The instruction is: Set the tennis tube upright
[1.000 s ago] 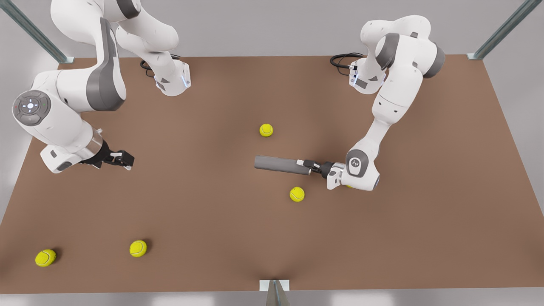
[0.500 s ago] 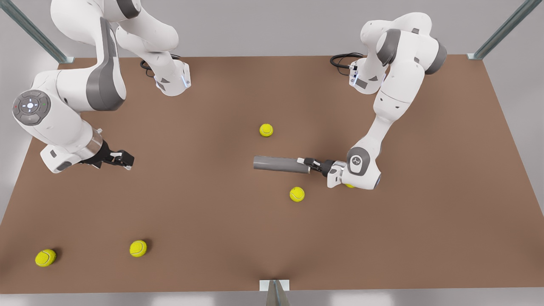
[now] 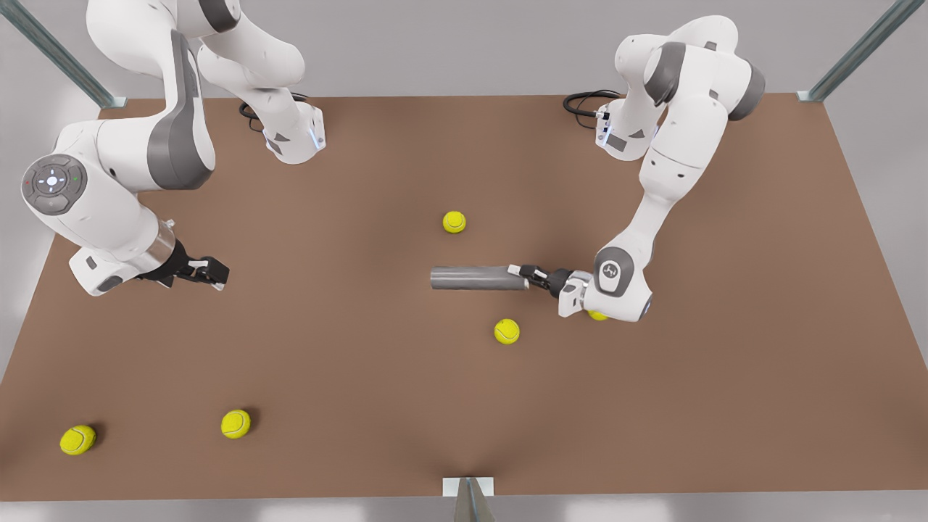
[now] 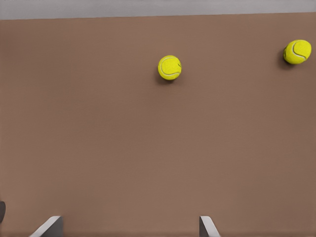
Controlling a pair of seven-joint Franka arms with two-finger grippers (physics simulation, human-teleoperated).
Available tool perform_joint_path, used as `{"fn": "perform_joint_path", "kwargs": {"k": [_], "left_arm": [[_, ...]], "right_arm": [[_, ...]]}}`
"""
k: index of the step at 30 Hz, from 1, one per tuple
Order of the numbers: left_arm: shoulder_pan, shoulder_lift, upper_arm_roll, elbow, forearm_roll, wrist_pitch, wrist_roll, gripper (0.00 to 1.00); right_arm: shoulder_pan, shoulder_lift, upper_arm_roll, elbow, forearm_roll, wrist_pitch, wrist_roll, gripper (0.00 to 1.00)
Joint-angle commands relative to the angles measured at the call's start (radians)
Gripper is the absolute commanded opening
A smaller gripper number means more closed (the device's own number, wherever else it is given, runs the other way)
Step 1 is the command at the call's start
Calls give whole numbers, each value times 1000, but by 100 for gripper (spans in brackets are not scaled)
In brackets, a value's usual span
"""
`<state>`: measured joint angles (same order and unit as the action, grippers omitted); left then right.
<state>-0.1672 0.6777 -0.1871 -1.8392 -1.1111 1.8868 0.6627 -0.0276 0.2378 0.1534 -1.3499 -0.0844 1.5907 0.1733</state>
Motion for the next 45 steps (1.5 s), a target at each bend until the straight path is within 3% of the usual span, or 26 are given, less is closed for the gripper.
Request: {"fn": "perform_joint_path", "kwargs": {"k": [1, 45], "left_arm": [[0, 0, 0, 0, 0, 0, 0, 32], [-2, -119, 15, -2, 91, -104, -189, 22]], "right_arm": [[0, 0, 0, 0, 0, 0, 0, 100], [-20, -2, -1, 2, 0, -2, -6, 100]]}}
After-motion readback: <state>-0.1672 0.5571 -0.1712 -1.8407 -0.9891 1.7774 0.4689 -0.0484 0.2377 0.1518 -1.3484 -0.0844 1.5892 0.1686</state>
